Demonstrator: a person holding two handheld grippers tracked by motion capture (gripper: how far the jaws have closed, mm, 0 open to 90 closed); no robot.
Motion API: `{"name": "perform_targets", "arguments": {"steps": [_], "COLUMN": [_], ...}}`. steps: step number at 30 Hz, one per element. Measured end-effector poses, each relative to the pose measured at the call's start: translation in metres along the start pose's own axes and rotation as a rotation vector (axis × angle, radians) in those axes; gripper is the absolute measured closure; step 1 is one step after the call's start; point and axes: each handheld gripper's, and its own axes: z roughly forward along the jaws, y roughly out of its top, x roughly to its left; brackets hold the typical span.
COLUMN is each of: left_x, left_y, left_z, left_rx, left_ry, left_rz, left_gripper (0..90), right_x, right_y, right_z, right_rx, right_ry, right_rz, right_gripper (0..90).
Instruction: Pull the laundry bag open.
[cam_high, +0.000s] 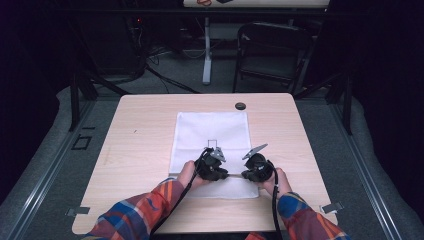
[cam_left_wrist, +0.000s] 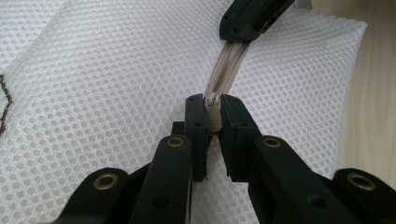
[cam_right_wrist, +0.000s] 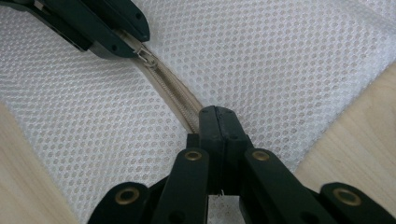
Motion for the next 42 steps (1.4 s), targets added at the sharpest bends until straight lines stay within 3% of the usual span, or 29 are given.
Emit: {"name": "perform_targets", "arguments": {"steps": [19, 25, 40, 42], "left_x": [0.000, 0.008, 0.008, 0.007], "left_y": [-0.004, -0.013, -0.017, -0.017], "left_z": [0.000, -0.010, -0.012, -0.013], "left_rx": [-0.008, 0.000, -0.001, 0.003], "left_ry": [-0.002, 0.001, -0.020, -0.005], "left_rz": [-0.002, -0.030, -0.025, -0.027], "left_gripper": [81.9, 81.8, 81.8, 81.8], "right_x": [-0.002, -0.002, -0.004, -0.004], "right_y": [0.000, 0.000, -0.001, -0.001], "right_z": [0.000, -0.001, -0.001, 0.000], "right_rx": [0.007, 0.011, 0.002, 0.000], "right_ry": [0.007, 0.010, 0.024, 0.021], "right_rz": [0.011, 0.009, 0.011, 0.018], "right_gripper": [90.0, 90.0, 90.0, 90.0]}}
